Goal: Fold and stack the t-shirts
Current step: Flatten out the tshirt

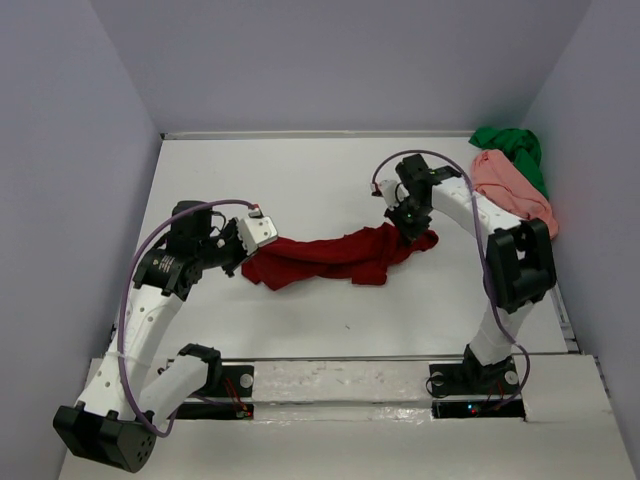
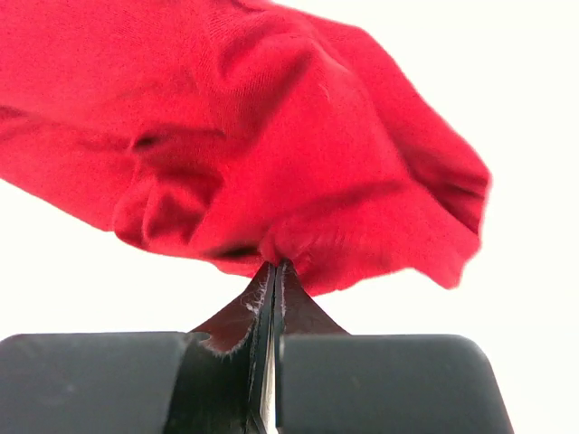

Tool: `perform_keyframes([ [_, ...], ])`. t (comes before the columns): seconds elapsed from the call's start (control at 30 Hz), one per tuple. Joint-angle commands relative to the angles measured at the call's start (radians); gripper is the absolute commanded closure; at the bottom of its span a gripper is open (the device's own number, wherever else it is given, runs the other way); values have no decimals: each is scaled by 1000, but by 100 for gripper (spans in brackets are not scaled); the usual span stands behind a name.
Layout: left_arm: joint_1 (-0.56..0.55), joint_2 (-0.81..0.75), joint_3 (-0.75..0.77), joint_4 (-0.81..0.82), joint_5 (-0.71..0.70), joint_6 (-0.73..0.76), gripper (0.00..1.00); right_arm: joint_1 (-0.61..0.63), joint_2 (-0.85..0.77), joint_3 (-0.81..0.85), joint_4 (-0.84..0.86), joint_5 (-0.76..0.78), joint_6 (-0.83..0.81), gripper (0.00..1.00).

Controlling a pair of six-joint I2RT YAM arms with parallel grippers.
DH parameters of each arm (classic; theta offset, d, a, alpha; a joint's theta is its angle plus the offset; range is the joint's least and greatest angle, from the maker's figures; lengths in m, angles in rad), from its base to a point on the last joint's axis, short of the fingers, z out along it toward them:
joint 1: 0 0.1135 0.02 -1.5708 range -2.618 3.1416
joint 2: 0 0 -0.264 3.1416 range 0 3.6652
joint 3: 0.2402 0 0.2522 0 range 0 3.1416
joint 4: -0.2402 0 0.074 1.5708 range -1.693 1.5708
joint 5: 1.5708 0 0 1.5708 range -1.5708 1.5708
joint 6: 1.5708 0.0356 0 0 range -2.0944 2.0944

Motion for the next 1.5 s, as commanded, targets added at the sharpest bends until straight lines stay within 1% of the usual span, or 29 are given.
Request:
perform_keyframes([
  [0.0,-3,-26,26,44,-56,-35,100,0,-183,-2,45,99,-35,100],
  [0.03,-3,-23,25,49,-94,-37,100,-15,-226,-7,57,143,-36,100],
  [0.1,-3,-22,31,56,-137,-49,100,-52,-261,-7,76,156,-45,100],
  [0.17,-1,-23,34,58,-151,-54,100,-61,-295,-3,78,162,-51,100],
  [0.23,-3,-26,42,64,-164,-60,100,-70,-314,0,81,218,-56,100],
  [0.4,-3,-23,52,85,-212,-80,100,-90,-317,8,99,277,-53,100],
  [0.53,-3,-20,69,131,-312,-100,100,-110,-306,51,137,317,-35,100],
  [0.67,-1,-15,85,240,-413,-100,100,-135,-292,117,169,337,-15,100],
  [0.73,0,-2,98,320,-488,-95,100,-146,-289,163,200,343,-5,100],
  [0.8,6,23,111,392,-522,-95,100,-168,-289,195,222,355,8,100],
  [0.83,10,34,124,415,-578,-98,100,-169,-288,229,232,358,11,100],
  [0.93,26,67,151,504,-632,-132,100,-192,-294,277,272,396,19,100],
  [1.0,31,74,170,558,-649,-155,100,-204,-306,292,300,404,13,100],
  [1.1,33,86,198,587,-666,-170,100,-213,-343,321,323,407,-10,100],
  [1.2,36,98,275,558,-663,-196,100,-222,-373,364,323,423,-31,100],
  [1.3,43,86,348,515,-637,-212,100,-222,-439,384,324,433,-41,100],
  [1.33,55,71,383,500,-611,-215,100,-222,-479,384,324,436,-39,100],
  [1.4,68,51,411,465,-580,-215,100,-222,-530,375,326,438,-38,100],
  [1.47,82,8,430,440,-537,-212,100,-222,-619,361,334,432,-25,100],
])
